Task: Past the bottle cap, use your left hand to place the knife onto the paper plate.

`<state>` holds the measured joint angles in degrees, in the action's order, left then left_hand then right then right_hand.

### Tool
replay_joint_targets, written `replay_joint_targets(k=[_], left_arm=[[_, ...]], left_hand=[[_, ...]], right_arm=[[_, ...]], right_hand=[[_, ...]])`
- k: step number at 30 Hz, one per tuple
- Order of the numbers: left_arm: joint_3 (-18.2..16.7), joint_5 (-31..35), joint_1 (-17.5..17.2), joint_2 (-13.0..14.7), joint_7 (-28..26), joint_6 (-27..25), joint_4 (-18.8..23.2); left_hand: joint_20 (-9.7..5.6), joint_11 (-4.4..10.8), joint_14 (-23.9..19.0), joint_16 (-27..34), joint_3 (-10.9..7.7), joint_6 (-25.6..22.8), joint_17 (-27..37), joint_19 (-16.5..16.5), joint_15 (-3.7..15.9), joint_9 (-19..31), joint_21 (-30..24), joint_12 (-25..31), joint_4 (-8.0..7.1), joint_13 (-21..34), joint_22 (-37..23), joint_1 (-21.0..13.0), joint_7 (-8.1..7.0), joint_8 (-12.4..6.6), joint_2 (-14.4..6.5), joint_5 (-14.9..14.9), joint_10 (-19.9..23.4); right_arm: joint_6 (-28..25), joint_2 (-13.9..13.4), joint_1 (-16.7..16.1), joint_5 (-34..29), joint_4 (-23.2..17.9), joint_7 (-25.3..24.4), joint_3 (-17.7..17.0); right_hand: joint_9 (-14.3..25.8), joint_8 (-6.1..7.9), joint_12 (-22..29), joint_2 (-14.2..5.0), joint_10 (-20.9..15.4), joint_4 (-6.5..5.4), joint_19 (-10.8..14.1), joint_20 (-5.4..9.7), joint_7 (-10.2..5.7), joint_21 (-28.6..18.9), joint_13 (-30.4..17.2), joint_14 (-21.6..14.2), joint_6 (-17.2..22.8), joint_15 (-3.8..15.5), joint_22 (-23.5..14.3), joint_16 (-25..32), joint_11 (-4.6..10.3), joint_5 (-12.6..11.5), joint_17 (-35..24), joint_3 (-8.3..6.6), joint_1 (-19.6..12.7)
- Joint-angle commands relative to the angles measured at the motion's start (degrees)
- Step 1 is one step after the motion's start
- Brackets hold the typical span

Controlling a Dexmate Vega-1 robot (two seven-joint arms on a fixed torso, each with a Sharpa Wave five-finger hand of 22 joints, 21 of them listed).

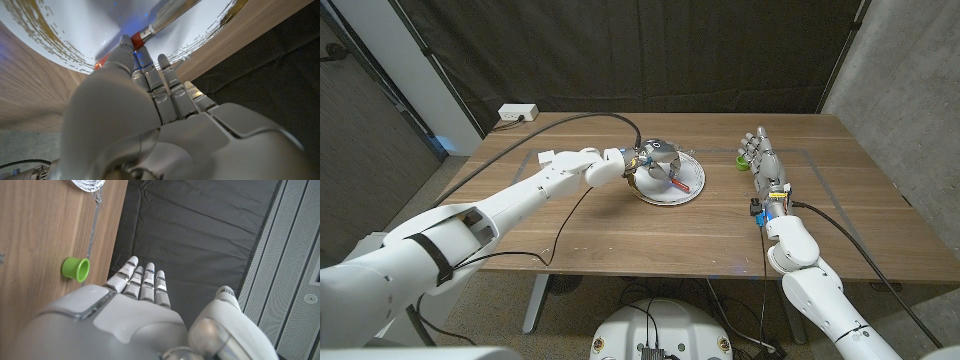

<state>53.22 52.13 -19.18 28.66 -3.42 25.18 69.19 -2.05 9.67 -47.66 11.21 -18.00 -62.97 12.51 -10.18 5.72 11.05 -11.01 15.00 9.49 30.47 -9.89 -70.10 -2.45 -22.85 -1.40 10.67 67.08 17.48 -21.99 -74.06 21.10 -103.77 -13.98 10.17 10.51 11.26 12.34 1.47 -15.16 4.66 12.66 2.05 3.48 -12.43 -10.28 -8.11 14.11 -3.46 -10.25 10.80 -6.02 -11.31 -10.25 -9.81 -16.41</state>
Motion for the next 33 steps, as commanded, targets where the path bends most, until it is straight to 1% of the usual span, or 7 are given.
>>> replay_joint_targets(k=[1,8,12,18,21,28,33], left_arm=[[0.5,-1.1,0.1,0.0,0.3,0.1,-0.8],[0.5,-1.2,0.1,0.2,0.7,-0.1,-0.9],[0.7,-0.6,0.0,0.4,0.5,-0.6,-0.5],[0.5,0.0,-0.4,0.9,-0.2,-1.4,0.4],[0.4,0.1,-0.5,1.1,0.0,-1.6,0.8],[0.5,0.7,-0.6,1.5,0.2,-2.0,1.3],[0.2,0.7,-0.8,2.0,0.3,-2.0,2.0]], left_hand=[[-3.27,1.42,-0.1,0.4,-5.39,-0.7,0.1,0.9,6.62,0.2,0.1,-0.6,-4.68,0.5,-0.1,-0.1,1.1,0.16,-0.8,0.3,-0.1],[-3.65,1.53,0.2,0.4,-6.07,1.8,0.0,1.1,6.51,0.2,0.1,-1.8,-4.73,0.1,-0.1,0.1,0.74,1.17,-0.8,0.1,-1.7],[-3.13,1.8,1.3,0.1,-6.26,4.4,-0.3,1.3,6.16,0.3,0.0,-3.5,-5.04,-1.3,-0.1,0.8,-1.0,2.23,-0.5,0.0,-3.8],[-3.01,2.2,3.7,-0.9,-5.93,7.1,-1.8,1.4,5.67,0.4,-0.1,-4.6,-5.5,-3.2,-0.2,2.2,-2.2,3.39,0.5,-0.2,-6.5],[-1.02,1.85,6.2,-1.1,-5.71,8.8,-2.1,1.5,5.3,0.4,-0.3,-5.3,-5.67,-4.5,-0.3,3.0,-2.8,4.21,1.1,-0.1,-10.1],[1.76,1.89,11.4,-1.3,-5.61,12.4,-2.1,1.9,4.55,0.3,-0.3,-5.3,-5.7,-6.9,-0.4,3.7,-3.35,6.2,1.8,0.1,-15.7],[2.05,1.86,14.8,-1.1,-4.73,13.6,-2.0,2.9,4.23,0.3,-0.2,-5.2,-6.11,-8.2,-0.5,5.2,-3.8,6.94,3.0,0.2,-19.2]], right_arm=[[-0.4,0.1,0.0,0.2,0.5,0.1,0.3],[-0.4,0.2,0.0,0.6,0.8,0.2,0.4],[-0.3,0.3,0.0,0.6,0.9,0.3,0.5],[-0.3,0.4,-0.1,0.4,0.8,0.1,0.6],[-0.3,0.4,-0.2,0.3,0.6,0.0,0.6],[-0.4,0.5,-0.2,0.4,0.7,0.0,0.8],[-0.2,0.6,-0.2,0.1,0.7,-0.1,0.9]], right_hand=[[0.2,-0.16,-0.2,-0.67,-0.5,0.33,0.5,-0.22,0.08,0.3,-0.3,-0.6,0.7,-0.01,-0.3,-0.1,-0.02,0.0,-0.2,-0.02,-0.1],[0.2,-0.17,-0.2,-0.72,-0.5,0.36,0.7,-0.1,0.02,0.3,-0.3,-0.5,0.7,0.09,-0.3,-0.1,-0.15,0.0,-0.2,-0.02,-0.1],[0.2,-0.17,-0.2,-0.73,-0.5,0.37,0.7,-0.08,0.01,0.3,-0.3,-0.5,0.7,0.08,-0.3,-0.1,-0.08,0.0,-0.2,-0.01,-0.1],[0.2,-0.16,-0.2,-0.81,-0.6,0.42,0.8,-0.03,0.0,0.3,-0.3,-0.6,0.7,0.06,-0.3,-0.1,-0.14,0.0,-0.2,-0.05,-0.2],[0.2,-0.19,-0.2,-0.84,-0.6,0.44,0.8,-0.05,-0.03,0.3,-0.3,-0.6,0.6,0.09,-0.3,-0.1,-0.14,0.0,-0.2,-0.06,-0.2],[0.2,-0.19,-0.2,-0.92,-0.5,0.51,0.8,-0.07,-0.05,0.3,-0.3,-0.6,0.6,0.12,-0.3,-0.2,-0.01,0.0,-0.2,-0.09,-0.3],[0.2,-0.18,-0.1,-1.0,-0.6,0.57,0.9,-0.05,-0.04,0.3,-0.3,-0.6,0.6,0.06,-0.3,-0.2,0.03,0.0,-0.2,-0.13,-0.4]])
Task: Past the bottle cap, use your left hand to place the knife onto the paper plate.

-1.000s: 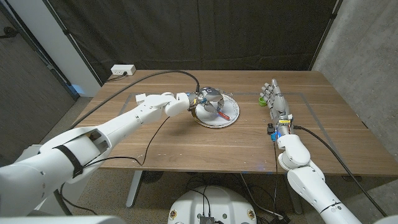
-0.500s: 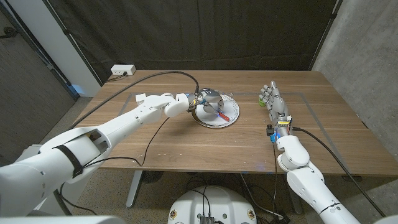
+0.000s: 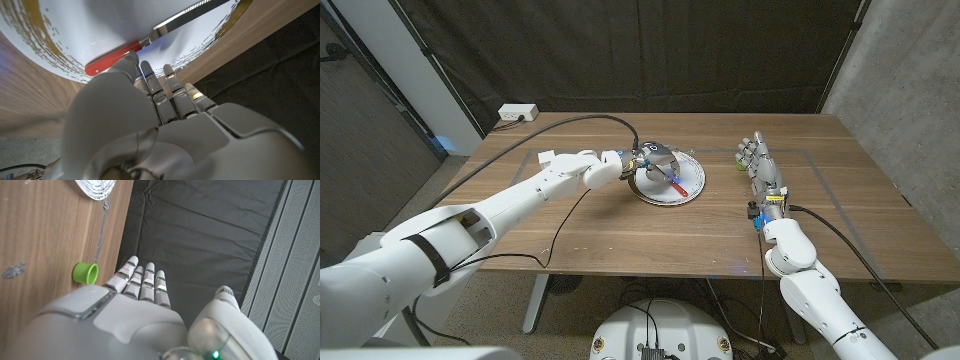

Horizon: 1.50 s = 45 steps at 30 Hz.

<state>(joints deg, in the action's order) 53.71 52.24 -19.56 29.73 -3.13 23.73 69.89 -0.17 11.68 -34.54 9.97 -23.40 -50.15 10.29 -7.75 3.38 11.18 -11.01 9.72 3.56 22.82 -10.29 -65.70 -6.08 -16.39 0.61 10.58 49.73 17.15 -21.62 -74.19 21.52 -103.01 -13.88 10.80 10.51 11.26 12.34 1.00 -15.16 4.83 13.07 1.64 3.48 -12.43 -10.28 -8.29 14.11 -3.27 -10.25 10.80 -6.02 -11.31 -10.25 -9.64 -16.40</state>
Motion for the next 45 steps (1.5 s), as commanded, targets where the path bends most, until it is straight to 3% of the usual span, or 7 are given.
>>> replay_joint_targets(k=[1,5,15,30,41,45], left_arm=[[-0.4,0.4,-0.5,1.0,0.3,-0.6,1.5],[-0.8,0.2,-0.7,1.4,1.2,-0.7,2.2],[-1.9,-0.5,-1.3,2.3,2.8,-1.0,3.6],[-4.7,-0.1,-2.5,4.3,2.3,-2.2,8.2],[-10.3,-3.3,-5.6,5.6,-0.7,-5.4,12.8],[-12.3,-5.8,-6.5,5.2,-2.4,-6.2,12.7]], left_hand=[[0.09,-0.32,2.2,0.2,0.95,1.3,0.3,0.6,6.59,0.1,-0.2,0.1,-0.34,-0.8,-0.1,1.3,0.04,0.72,1.3,0.4,-2.6],[-0.17,-0.7,3.6,0.4,1.88,3.0,0.5,1.3,5.93,0.1,-0.2,0.3,-1.02,-1.7,-0.2,3.0,0.45,1.59,2.2,0.8,-4.3],[1.73,-3.01,7.7,0.6,4.82,10.7,0.8,3.0,3.25,0.0,-0.4,0.4,-4.35,-4.4,-0.3,9.6,2.38,4.91,3.6,2.7,-11.6],[2.42,-3.44,8.8,0.7,5.31,11.7,0.9,3.3,2.61,0.1,-0.5,0.6,-5.08,-5.1,-0.4,10.9,2.89,4.99,3.6,3.2,-13.3],[2.61,-4.0,9.2,0.9,5.73,11.8,0.9,2.8,2.19,0.1,-0.7,0.7,-5.72,-5.5,-0.4,11.9,2.76,4.88,3.5,3.4,-13.9],[2.66,-3.92,9.3,0.9,5.89,12.0,0.9,2.8,2.12,0.1,-0.7,0.8,-5.91,-5.6,-0.4,12.3,2.61,4.9,3.6,3.5,-14.0]], right_arm=[[0.3,0.2,-0.1,-0.3,0.0,-0.2,0.3],[0.5,0.4,-0.1,-0.4,0.1,-0.4,0.5],[1.3,0.9,0.2,-0.7,0.9,-0.5,0.8],[2.0,1.5,0.7,-1.8,1.2,-1.1,1.5],[2.5,1.8,1.3,-2.3,1.9,-1.3,1.8],[2.3,1.9,1.6,-2.4,2.1,-1.4,2.0]], right_hand=[[0.2,-0.18,-0.2,-0.55,-0.6,0.42,0.5,0.32,-0.04,0.3,-0.3,-0.4,0.6,-0.05,-0.3,-0.2,0.02,0.0,-0.2,-0.3,-0.4],[0.2,-0.18,-0.2,-0.58,-0.6,0.45,0.5,0.31,-0.04,0.4,-0.3,-0.4,0.6,-0.09,-0.3,-0.2,0.13,0.0,-0.2,-0.32,-0.5],[0.2,-0.15,-0.1,-0.72,-0.7,0.57,0.5,0.27,-0.06,0.4,-0.3,-0.5,0.7,-0.06,-0.3,-0.2,0.12,0.1,-0.1,-0.39,-0.7],[0.2,-0.15,-0.1,-0.81,-0.7,0.69,0.5,0.23,-0.17,0.4,-0.3,-0.6,0.7,-0.1,-0.3,-0.1,0.07,0.1,-0.1,-0.41,-0.8],[0.2,-0.16,-0.1,-0.83,-0.8,0.72,0.6,0.22,-0.15,0.5,-0.3,-0.5,0.7,-0.03,-0.3,-0.2,0.07,0.1,-0.1,-0.38,-0.8],[0.2,-0.16,-0.1,-0.83,-0.9,0.74,0.6,0.22,-0.15,0.5,-0.3,-0.5,0.7,0.02,-0.4,-0.2,0.08,0.2,-0.1,-0.38,-0.8]])
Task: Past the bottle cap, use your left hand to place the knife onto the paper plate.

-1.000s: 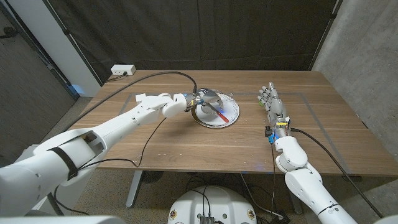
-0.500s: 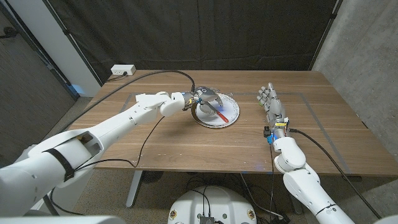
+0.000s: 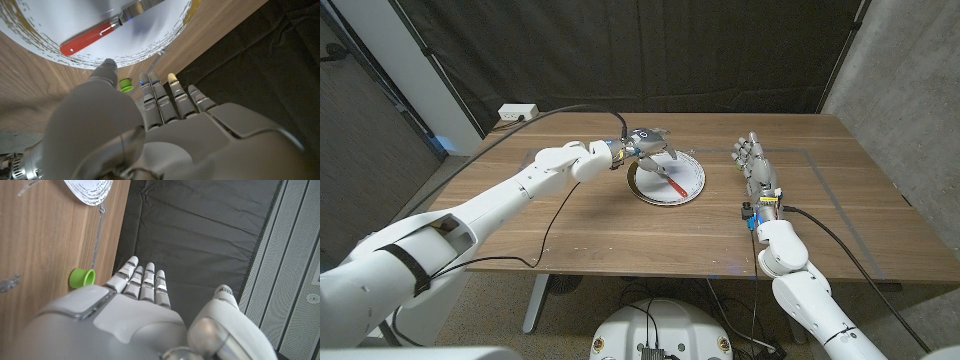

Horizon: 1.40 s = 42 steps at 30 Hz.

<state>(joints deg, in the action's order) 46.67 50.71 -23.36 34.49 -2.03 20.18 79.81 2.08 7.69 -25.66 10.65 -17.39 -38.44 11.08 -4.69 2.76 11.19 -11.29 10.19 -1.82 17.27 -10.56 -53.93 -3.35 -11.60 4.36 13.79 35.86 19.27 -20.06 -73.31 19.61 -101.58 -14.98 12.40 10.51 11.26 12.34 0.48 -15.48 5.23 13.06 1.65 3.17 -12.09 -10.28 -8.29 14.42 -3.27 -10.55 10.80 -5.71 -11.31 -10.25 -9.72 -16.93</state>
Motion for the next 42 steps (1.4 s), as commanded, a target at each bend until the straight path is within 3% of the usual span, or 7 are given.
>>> replay_joint_targets(k=[1,5,14,22,28,38,42], left_arm=[[-5.8,-5.2,-2.8,0.3,-3.5,-2.5,2.6],[-7.1,-8.2,-2.9,0.3,-3.1,-1.7,1.9],[-12.8,-21.1,-6.2,0.3,-1.1,0.2,2.0],[-18.6,-30.7,-11.2,0.2,-2.2,1.5,3.6],[-22.8,-36.6,-16.3,-0.5,-4.0,0.8,6.4],[-28.0,-53.3,-21.9,-6.0,-2.9,3.6,4.7],[-28.6,-53.7,-22.9,-6.6,-3.6,2.9,5.1]], left_hand=[[0.5,0.13,0.4,0.2,-0.07,0.3,0.1,-0.3,2.7,0.0,-0.5,0.3,-0.58,-0.1,-0.1,0.6,-0.12,0.11,-0.2,0.3,-0.2],[0.64,-0.44,0.5,0.3,0.2,0.6,0.2,-0.5,2.43,0.0,-0.6,0.4,-1.04,-0.3,-0.2,1.4,0.14,0.18,-0.3,0.4,-0.4],[2.18,-2.87,1.9,0.4,1.74,1.8,0.4,-1.4,0.92,0.1,-1.1,0.5,-5.02,-1.3,-0.3,7.3,1.8,0.34,-2.3,0.5,-2.6],[2.8,-3.73,2.5,0.4,2.17,3.0,0.4,-1.6,0.24,0.1,-1.2,0.5,-5.71,-1.6,-0.4,8.6,2.13,0.64,-2.6,0.4,-3.5],[2.52,-4.26,2.2,0.7,2.65,3.2,0.4,-6.7,-0.29,0.1,-3.2,1.0,-6.25,-2.2,-0.7,10.0,2.48,0.32,-3.0,0.3,-3.5],[2.97,-4.66,2.5,0.7,2.71,4.9,0.4,-5.8,-0.81,0.2,-3.0,0.9,-6.5,-2.5,-0.9,10.8,2.79,0.68,-3.8,0.1,-4.5],[3.45,-5.3,3.5,0.4,2.83,7.6,0.4,-4.1,-1.28,0.2,-2.3,0.7,-6.65,-2.9,-1.0,11.5,3.0,1.18,-4.5,-0.3,-6.0]], right_arm=[[0.2,0.4,0.8,-0.5,0.7,-0.4,0.4],[0.0,0.4,0.9,-0.9,0.6,-0.6,0.5],[-1.9,-0.7,1.2,-1.6,-0.8,-0.9,0.4],[-1.0,-0.9,1.2,0.1,-0.4,0.6,-0.1],[-0.9,-1.4,1.2,0.2,-0.4,1.2,-0.3],[2.3,-1.4,1.1,2.5,1.6,3.8,-1.0],[2.3,-1.7,0.8,2.6,1.5,4.1,-1.2]], right_hand=[[0.2,-0.16,-0.1,-0.31,-0.5,0.35,0.6,0.2,0.2,0.2,-0.3,-0.5,0.4,-0.01,0.0,-0.2,-0.24,0.2,-0.1,-0.29,-0.3],[0.2,-0.17,-0.1,-0.31,-0.4,0.36,0.6,0.19,0.2,0.2,-0.3,-0.5,0.4,-0.03,0.0,-0.2,-0.16,0.2,-0.2,-0.28,-0.2],[0.2,-0.17,-0.2,-0.31,-0.4,0.37,0.6,0.19,0.1,0.2,-0.3,-0.5,0.4,0.02,-0.1,-0.2,-0.18,0.2,-0.2,-0.23,-0.2],[0.2,-0.18,-0.1,-0.27,-0.5,0.37,0.7,0.18,0.04,0.2,-0.3,-0.7,0.4,0.11,-0.1,-0.1,-0.14,0.2,-0.2,-0.16,-0.1],[0.2,-0.17,-0.1,-0.26,-0.7,0.38,0.9,0.34,0.01,0.1,-0.3,-0.9,0.4,0.25,-0.1,0.0,-0.23,0.2,-0.2,-0.12,-0.1],[0.2,-0.13,0.1,-0.27,-1.2,0.4,1.4,0.39,-0.02,0.0,-0.3,-1.3,0.5,0.1,-0.1,0.1,-0.02,0.2,-0.2,-0.06,0.0],[0.2,-0.1,0.2,-0.29,-1.4,0.41,1.5,0.44,-0.07,-0.1,-0.3,-1.6,0.6,0.22,-0.1,0.2,0.01,0.2,-0.2,-0.05,0.0]])
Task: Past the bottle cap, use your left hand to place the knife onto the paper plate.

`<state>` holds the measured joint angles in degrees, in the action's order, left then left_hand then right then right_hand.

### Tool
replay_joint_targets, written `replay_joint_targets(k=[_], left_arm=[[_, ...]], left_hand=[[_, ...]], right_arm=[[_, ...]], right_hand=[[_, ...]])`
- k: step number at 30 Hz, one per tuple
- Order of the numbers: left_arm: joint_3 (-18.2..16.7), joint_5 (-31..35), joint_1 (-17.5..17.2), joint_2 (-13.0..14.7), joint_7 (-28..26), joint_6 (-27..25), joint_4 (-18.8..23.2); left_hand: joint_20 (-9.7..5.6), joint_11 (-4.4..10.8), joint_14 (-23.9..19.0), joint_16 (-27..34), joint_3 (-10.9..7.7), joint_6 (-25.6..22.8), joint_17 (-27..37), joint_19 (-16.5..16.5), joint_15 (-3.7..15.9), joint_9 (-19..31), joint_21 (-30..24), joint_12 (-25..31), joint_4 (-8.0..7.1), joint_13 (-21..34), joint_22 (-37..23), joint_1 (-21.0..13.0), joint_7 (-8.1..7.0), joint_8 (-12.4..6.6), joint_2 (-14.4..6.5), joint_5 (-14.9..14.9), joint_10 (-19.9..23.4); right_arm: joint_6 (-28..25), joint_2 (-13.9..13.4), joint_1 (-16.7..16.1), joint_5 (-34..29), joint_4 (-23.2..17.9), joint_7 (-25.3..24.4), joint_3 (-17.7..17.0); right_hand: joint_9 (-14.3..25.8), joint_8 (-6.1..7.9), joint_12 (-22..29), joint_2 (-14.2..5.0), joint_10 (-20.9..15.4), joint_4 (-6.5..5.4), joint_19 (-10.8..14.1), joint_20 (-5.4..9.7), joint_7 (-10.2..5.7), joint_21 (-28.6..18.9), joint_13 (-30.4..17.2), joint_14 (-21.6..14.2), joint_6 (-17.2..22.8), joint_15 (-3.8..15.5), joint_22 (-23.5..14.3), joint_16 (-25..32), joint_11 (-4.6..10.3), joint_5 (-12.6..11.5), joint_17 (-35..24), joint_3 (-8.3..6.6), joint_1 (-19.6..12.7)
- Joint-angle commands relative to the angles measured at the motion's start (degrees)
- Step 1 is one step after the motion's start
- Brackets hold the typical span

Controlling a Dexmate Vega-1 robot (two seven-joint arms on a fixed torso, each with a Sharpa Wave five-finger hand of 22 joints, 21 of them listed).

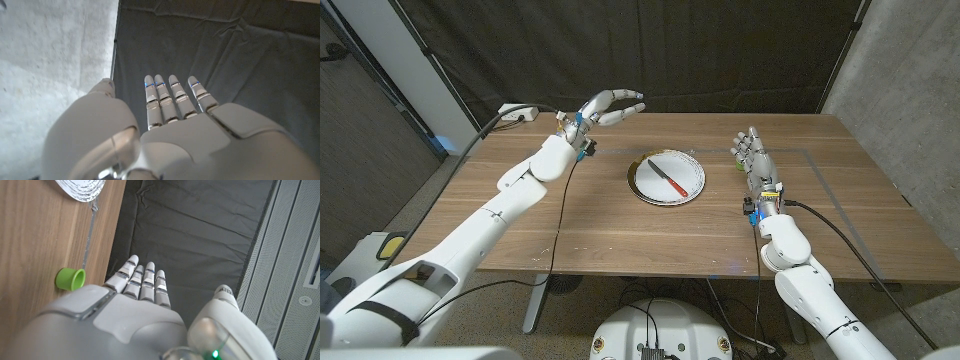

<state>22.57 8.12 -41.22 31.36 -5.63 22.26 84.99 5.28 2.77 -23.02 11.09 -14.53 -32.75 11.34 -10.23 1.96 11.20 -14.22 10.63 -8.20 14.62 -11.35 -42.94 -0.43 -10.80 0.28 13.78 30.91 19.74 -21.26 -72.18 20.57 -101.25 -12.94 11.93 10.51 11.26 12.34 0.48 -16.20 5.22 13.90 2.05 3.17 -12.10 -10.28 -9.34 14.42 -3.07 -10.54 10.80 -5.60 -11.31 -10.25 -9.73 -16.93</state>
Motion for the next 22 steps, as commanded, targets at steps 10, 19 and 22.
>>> replay_joint_targets(k=[10,19,22], left_arm=[[-5.4,-17.7,-6.9,-3.7,4.5,-1.2,0.8],[-5.8,-18.3,-8.1,-2.7,5.3,-3.5,2.9],[-5.9,-18.5,-8.2,-2.9,5.2,-3.5,2.7]], left_hand=[[0.84,-1.03,3.7,-0.5,0.93,5.3,0.1,3.8,-1.22,0.2,1.5,0.0,-0.4,-0.7,-0.2,2.3,0.13,0.42,-0.2,-1.0,-4.4],[0.94,-1.55,4.9,-0.6,1.34,6.2,0.1,4.9,-1.51,0.2,1.9,0.1,-0.46,-0.8,-0.1,3.1,0.32,0.33,0.0,-1.2,-5.0],[0.99,-1.65,5.0,-0.6,1.43,6.2,0.1,5.4,-1.54,0.2,2.1,0.2,-0.47,-0.9,-0.1,3.3,0.28,0.24,0.0,-1.2,-5.2]], right_arm=[[1.2,-1.1,-0.5,1.5,0.3,2.4,-1.1],[1.2,-0.6,1.2,2.2,2.2,3.5,-0.2],[0.8,-0.4,1.7,2.6,2.7,3.9,0.0]], right_hand=[[0.2,-0.05,0.2,-0.31,-0.7,0.41,0.8,0.09,-0.08,0.0,-0.3,-0.6,0.8,-0.02,-0.1,0.1,-0.04,0.2,-0.2,0.0,0.0],[0.2,-0.04,0.1,-0.32,-0.8,0.42,0.8,0.06,-0.08,0.0,-0.3,-0.6,0.9,-0.08,-0.1,0.1,-0.14,0.2,-0.2,0.04,0.1],[0.2,-0.04,0.1,-0.33,-0.6,0.42,0.8,0.04,-0.11,0.0,-0.3,-0.6,0.9,-0.1,-0.1,0.1,-0.14,0.2,-0.2,0.06,0.1]])
